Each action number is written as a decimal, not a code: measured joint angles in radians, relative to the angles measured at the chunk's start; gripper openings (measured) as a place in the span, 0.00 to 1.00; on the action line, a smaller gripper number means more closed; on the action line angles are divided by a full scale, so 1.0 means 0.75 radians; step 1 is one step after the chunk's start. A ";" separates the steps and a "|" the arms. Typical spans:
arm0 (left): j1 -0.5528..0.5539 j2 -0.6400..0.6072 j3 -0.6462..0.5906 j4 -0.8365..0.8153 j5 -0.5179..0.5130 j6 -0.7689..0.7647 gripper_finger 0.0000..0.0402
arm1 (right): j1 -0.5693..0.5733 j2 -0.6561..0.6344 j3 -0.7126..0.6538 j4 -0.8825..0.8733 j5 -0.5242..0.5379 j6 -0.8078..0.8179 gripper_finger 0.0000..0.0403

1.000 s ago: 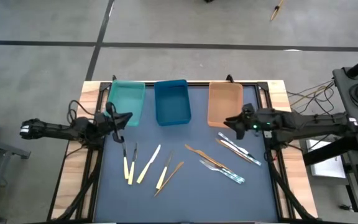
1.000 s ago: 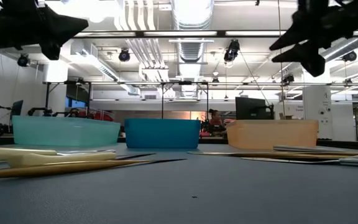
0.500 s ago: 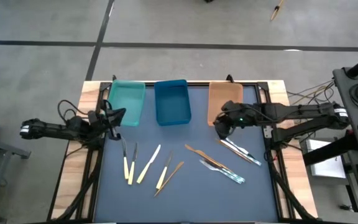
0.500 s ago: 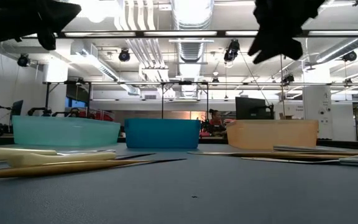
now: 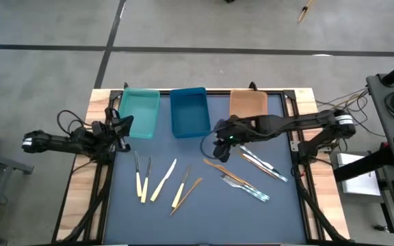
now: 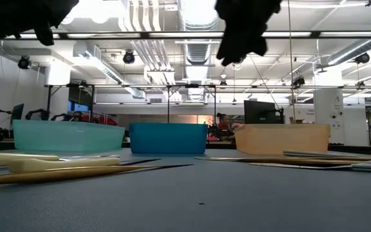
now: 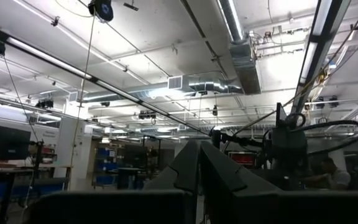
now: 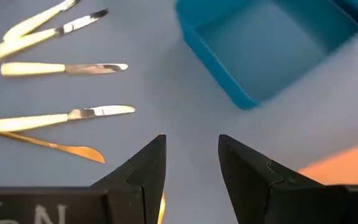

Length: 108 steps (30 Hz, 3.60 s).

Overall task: Sort silverware by color (type)
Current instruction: Put the gold table knife into the blue bin

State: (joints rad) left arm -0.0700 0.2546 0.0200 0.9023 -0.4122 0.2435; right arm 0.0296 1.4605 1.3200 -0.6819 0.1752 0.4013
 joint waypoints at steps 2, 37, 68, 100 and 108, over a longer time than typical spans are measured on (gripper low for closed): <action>0.000 0.002 0.000 -0.009 0.000 -0.019 0.00 | 0.025 0.059 0.037 -0.001 -0.001 -0.082 0.34; 0.000 0.007 0.000 -0.058 -0.002 -0.022 0.00 | 0.275 0.406 -0.310 0.414 0.124 -0.122 0.34; 0.000 0.016 0.000 -0.079 -0.103 0.009 0.00 | 0.274 0.395 -0.437 0.583 0.145 0.018 0.34; 0.001 0.016 0.000 -0.079 -0.103 0.008 0.00 | 0.271 0.392 -0.503 0.778 0.114 0.100 0.02; 0.001 0.017 0.000 -0.078 -0.103 0.008 0.00 | 0.253 0.388 -0.453 0.785 0.117 0.155 0.02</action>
State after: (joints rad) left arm -0.0696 0.2672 0.0200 0.8436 -0.4896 0.2497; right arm 0.2191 1.7512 0.9805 -0.0934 0.2627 0.5177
